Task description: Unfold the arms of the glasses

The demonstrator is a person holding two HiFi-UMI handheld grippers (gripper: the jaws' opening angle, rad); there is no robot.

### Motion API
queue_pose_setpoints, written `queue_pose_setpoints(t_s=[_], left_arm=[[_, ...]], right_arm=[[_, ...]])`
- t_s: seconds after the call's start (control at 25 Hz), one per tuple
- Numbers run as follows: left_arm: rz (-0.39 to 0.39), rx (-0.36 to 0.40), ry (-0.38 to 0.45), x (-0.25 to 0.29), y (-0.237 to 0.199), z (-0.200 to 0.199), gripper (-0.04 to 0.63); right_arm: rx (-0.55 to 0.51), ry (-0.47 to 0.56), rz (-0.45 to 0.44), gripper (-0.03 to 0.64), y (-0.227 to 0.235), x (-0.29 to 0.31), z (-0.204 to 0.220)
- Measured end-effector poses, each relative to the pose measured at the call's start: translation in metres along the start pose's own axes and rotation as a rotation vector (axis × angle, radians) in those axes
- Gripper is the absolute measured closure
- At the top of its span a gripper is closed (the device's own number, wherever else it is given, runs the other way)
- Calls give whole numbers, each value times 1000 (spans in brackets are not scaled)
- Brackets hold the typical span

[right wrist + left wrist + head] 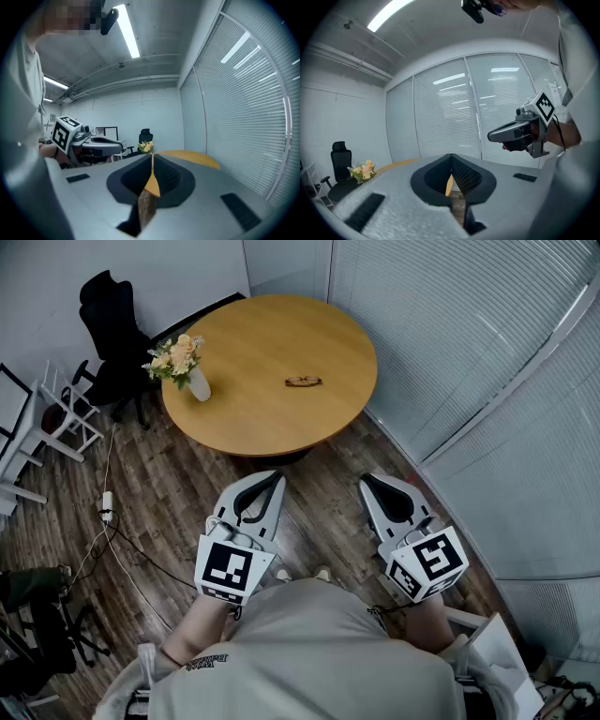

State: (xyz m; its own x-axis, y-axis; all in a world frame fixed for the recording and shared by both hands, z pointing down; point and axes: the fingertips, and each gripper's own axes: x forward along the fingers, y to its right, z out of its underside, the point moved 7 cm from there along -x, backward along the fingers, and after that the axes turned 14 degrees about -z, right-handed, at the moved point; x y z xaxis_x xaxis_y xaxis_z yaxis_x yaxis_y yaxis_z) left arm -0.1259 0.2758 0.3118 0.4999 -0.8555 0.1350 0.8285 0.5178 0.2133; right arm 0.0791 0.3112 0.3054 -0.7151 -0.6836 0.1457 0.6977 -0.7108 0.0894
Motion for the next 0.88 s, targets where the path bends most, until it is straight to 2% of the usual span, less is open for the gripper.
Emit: queue_pose_setpoints(t_s=[0.52,0.88], left_arm=[[11,35,-15,2,8,-4,573],[-5,32,-13,5,25,-6,572]], right_arm=[[14,41,23,580,6,-7,-5],[15,26,17,580,15,-25,3]])
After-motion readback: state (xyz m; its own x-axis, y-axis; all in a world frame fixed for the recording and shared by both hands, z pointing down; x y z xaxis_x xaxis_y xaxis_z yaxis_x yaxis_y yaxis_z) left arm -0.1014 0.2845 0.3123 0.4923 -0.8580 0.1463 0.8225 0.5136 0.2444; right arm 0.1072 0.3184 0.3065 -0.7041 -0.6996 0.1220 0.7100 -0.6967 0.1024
